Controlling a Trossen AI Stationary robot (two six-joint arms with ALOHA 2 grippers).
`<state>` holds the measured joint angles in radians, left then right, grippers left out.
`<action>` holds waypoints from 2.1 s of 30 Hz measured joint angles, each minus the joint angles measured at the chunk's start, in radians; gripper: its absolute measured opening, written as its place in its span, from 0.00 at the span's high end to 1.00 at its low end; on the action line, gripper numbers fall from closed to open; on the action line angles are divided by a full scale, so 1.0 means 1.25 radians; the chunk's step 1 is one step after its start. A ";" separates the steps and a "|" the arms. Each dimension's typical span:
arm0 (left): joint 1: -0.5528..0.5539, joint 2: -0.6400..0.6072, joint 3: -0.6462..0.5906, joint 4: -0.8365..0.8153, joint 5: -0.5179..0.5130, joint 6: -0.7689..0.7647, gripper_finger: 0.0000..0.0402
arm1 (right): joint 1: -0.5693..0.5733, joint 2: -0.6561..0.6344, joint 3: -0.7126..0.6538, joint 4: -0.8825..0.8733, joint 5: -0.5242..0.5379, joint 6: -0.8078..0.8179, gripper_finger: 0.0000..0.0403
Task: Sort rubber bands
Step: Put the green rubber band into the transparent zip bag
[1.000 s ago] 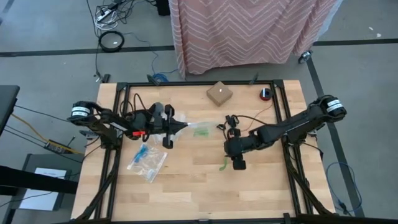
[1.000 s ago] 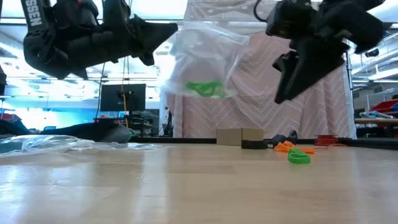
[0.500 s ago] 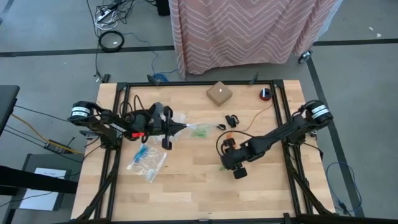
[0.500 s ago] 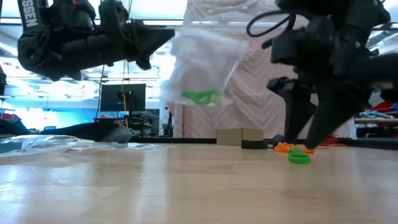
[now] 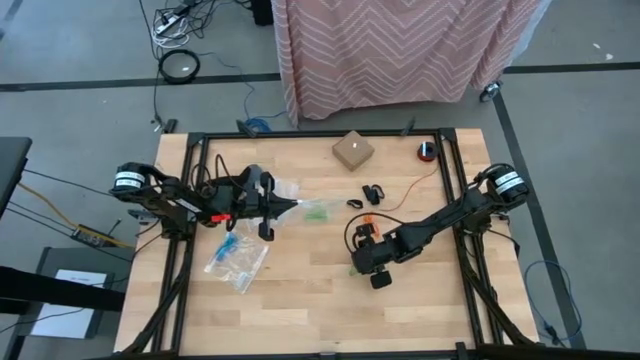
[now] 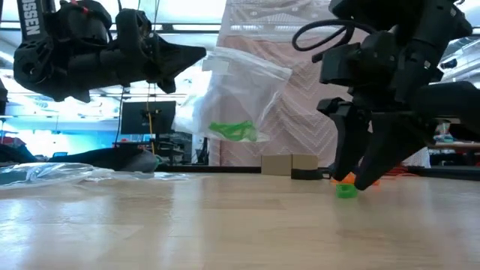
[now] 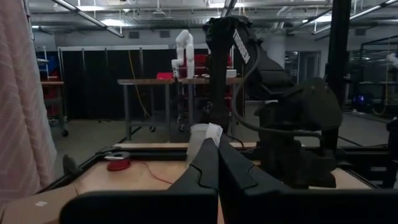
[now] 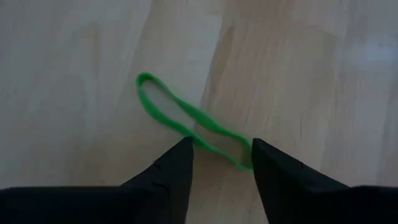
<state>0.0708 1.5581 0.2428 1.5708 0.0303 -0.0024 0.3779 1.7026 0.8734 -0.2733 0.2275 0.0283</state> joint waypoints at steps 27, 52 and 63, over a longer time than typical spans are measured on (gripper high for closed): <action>-0.011 0.000 0.000 0.000 0.006 -0.003 1.00 | -0.016 -0.010 0.022 -0.002 -0.032 -0.032 0.75; -0.011 0.000 0.000 0.000 0.006 -0.001 1.00 | -0.074 -0.002 0.002 -0.026 -0.161 0.039 0.88; -0.011 0.000 0.000 0.000 0.006 -0.005 1.00 | -0.055 -0.035 0.057 0.041 0.033 0.079 1.00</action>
<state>0.0566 1.5581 0.2428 1.5703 0.0383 -0.0081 0.3090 1.6592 0.9442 -0.2223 0.2686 0.1275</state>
